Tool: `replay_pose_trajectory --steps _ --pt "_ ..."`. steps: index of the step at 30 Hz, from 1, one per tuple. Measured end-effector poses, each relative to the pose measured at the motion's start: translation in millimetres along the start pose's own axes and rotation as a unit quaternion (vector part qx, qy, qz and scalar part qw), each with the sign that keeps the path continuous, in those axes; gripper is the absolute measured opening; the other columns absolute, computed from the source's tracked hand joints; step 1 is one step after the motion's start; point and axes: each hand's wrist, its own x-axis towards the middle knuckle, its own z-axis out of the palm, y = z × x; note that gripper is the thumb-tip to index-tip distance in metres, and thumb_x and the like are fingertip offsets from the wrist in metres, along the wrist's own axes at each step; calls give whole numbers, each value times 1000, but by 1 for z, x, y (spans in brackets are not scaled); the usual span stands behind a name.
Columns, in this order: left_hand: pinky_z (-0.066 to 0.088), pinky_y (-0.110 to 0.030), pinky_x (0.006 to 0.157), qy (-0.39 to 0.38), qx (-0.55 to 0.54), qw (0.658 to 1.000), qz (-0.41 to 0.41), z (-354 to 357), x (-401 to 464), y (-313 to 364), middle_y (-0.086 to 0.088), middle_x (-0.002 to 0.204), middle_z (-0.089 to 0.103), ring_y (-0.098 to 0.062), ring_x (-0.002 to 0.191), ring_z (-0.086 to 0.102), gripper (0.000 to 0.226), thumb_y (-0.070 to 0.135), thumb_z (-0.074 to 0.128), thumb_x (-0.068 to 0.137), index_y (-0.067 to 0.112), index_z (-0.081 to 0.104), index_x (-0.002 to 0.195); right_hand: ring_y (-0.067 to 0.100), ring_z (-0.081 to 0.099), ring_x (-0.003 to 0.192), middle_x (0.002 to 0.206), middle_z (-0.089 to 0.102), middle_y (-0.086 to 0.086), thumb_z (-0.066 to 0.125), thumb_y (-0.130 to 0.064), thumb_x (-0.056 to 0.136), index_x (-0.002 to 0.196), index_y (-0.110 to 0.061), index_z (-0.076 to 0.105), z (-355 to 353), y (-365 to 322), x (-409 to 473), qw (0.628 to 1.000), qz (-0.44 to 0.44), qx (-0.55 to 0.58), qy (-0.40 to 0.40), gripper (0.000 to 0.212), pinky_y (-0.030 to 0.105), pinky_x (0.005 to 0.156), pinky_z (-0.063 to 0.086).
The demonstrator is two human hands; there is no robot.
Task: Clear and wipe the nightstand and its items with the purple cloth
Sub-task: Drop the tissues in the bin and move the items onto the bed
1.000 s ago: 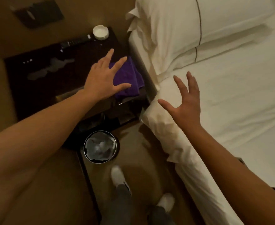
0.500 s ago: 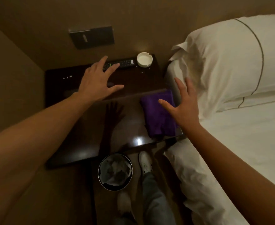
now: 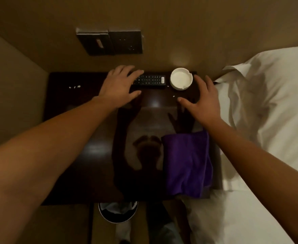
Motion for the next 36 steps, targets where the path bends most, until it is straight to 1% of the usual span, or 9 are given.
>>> replay_pose_trajectory --steps 5,8,13,17,23,26,29,32,36 --pt "31 -51 116 -33 6 999 -16 14 25 -9 -8 159 36 -33 146 31 75 40 67 94 27 30 157 35 25 152 164 28 17 80 -53 80 156 -21 37 21 3 50 999 -14 -21 -31 93 50 121 29" --pt "33 -50 114 -48 15 999 -6 20 37 -13 -9 156 39 -34 143 35 77 34 70 92 26 31 157 37 27 151 165 27 17 79 -56 79 156 -23 36 29 1 68 998 -10 -38 -44 94 50 119 32" --pt "34 -46 110 -61 29 998 7 25 51 -14 -9 150 46 -32 140 38 77 35 72 90 25 32 156 35 29 150 165 28 12 78 -61 76 155 -26 34 39 2 84 996 1 -62 -69 98 54 116 35" --pt "33 -45 110 -65 43 997 7 32 59 -11 -10 146 50 -32 138 38 75 36 71 91 25 34 155 37 36 144 156 38 14 78 -63 74 155 -23 34 45 6 90 994 9 -80 -75 101 53 112 39" --pt "34 -44 110 -68 49 996 9 39 65 -2 -8 150 48 -31 139 39 74 33 69 93 27 31 156 36 38 143 151 46 13 80 -56 76 155 -17 33 51 9 92 991 -3 -120 -66 100 49 112 37" --pt "34 -44 108 -58 49 997 13 43 67 3 -8 148 50 -31 137 40 68 29 66 95 26 35 155 34 39 142 150 47 13 79 -52 78 156 -17 33 52 10 92 990 -3 -125 -58 97 48 111 38" --pt "35 -45 105 -32 47 998 17 45 70 5 -9 142 55 -33 132 43 60 22 64 95 24 43 151 34 43 139 149 47 14 79 -48 79 155 -15 34 53 10 93 992 -5 -111 -52 94 46 110 38" --pt "35 -45 103 -17 38 999 25 42 69 7 -13 135 56 -35 128 45 59 19 66 93 21 47 148 35 50 133 151 45 13 80 -43 79 155 -14 36 49 8 89 997 -11 -65 -33 93 45 105 44" --pt "39 -45 100 0 0 1000 27 32 60 11 -16 131 53 -36 122 49 57 13 68 92 16 50 146 30 54 130 150 45 10 80 -48 78 155 -17 35 41 2 75 1000 0 3 13 95 39 98 47"
